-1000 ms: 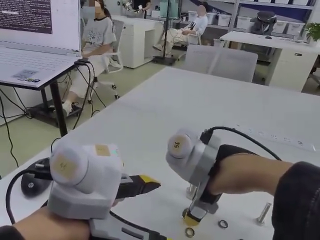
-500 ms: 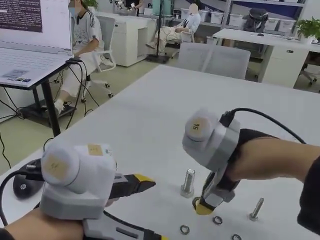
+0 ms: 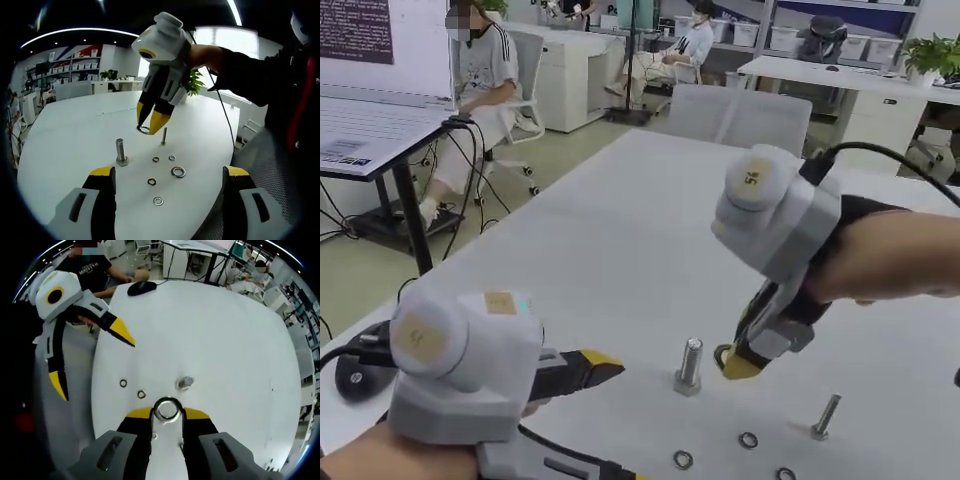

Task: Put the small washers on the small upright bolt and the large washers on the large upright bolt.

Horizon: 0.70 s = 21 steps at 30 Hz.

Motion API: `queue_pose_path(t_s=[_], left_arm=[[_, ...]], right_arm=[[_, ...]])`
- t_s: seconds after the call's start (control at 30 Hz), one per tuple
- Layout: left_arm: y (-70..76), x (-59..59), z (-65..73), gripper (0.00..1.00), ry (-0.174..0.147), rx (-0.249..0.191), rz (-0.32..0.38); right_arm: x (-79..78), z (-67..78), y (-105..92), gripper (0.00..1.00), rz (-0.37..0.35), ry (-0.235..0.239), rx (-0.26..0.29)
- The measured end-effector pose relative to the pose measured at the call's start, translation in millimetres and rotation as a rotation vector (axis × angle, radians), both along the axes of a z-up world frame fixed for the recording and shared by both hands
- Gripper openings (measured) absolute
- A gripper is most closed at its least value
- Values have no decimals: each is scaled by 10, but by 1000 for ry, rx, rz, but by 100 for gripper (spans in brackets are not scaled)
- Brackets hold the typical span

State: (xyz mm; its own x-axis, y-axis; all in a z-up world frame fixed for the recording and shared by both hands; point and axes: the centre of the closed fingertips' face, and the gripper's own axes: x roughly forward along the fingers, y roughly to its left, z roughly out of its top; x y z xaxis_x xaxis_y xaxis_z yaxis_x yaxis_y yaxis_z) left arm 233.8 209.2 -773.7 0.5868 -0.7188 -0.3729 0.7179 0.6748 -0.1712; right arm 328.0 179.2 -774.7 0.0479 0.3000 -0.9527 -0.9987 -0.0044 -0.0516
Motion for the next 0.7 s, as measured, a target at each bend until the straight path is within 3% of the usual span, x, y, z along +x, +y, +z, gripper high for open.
queue_pose_path(t_s=[0.47, 0.7], left_arm=[[14, 16, 22, 88, -8, -6, 13], [18, 30, 29, 88, -9, -9, 18]], right_arm=[[216, 36, 225, 23, 18, 2, 13], [279, -47, 341, 23, 36, 8, 2]])
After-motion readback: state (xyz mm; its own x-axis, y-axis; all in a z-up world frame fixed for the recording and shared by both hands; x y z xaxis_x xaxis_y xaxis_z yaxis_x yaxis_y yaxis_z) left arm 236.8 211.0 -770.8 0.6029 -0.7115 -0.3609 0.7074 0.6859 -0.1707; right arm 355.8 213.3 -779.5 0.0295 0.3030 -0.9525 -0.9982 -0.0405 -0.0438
